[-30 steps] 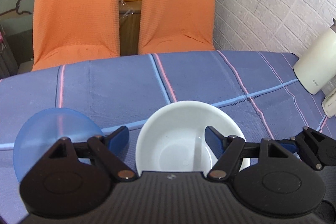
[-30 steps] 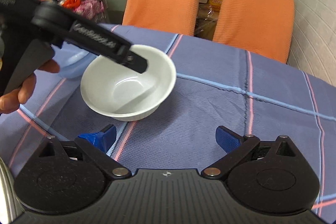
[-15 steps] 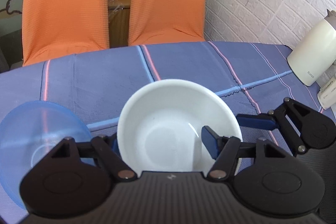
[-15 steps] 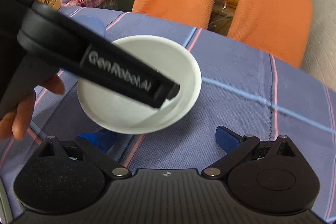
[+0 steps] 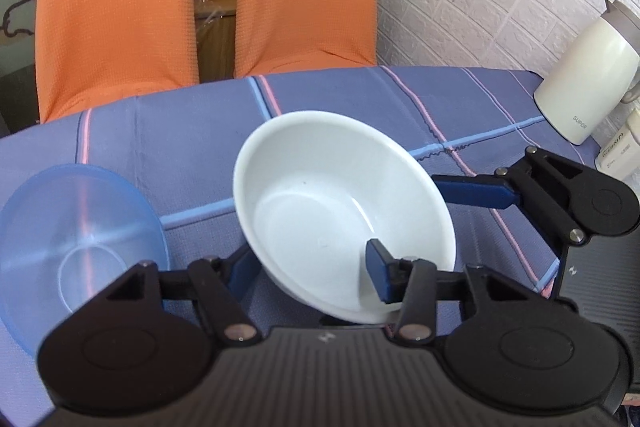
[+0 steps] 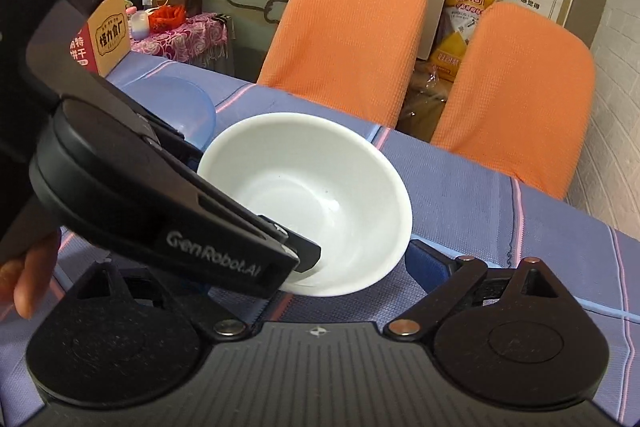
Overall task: Organize plates and bowls
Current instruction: 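Lift the white bowl with the left tool and set it into the steel bowl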
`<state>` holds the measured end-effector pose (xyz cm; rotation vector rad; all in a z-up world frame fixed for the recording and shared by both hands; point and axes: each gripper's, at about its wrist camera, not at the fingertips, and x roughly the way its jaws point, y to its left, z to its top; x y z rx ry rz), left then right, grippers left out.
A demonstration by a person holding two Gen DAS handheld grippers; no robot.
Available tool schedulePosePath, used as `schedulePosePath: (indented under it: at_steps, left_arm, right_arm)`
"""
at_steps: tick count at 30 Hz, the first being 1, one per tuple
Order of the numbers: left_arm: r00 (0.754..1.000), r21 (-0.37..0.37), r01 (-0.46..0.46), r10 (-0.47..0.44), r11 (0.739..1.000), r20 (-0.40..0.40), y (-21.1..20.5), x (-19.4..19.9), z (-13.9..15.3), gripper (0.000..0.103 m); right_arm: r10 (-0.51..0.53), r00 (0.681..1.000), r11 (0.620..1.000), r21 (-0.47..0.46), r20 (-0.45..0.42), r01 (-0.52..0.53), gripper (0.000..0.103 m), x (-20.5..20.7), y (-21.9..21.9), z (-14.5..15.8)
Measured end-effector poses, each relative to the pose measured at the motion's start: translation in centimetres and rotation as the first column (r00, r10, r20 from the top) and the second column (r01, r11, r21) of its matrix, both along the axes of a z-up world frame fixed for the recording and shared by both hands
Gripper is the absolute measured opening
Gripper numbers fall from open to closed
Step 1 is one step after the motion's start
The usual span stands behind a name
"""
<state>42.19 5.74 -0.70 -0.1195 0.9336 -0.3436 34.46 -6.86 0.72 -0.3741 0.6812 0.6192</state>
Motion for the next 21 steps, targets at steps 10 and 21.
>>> schedulePosePath:
  at_steps: [10, 21]
  left_arm:
    - [0.998, -0.018, 0.033, -0.032, 0.999, 0.052, -2.9, -5.7, 3.7, 0.046]
    - [0.990, -0.013, 0.138, -0.138, 0.990, -0.005, -10.9, -18.6, 4.8, 0.047]
  right_arm:
    - [-0.002, 1.000, 1.000, 0.014, 0.013, 0.002, 0.083, -1.7, -1.4, 1.7]
    - [-0.014, 0.998, 1.000, -0.016, 0.069, 0.015, 0.083, -13.1, -6.5, 5.5]
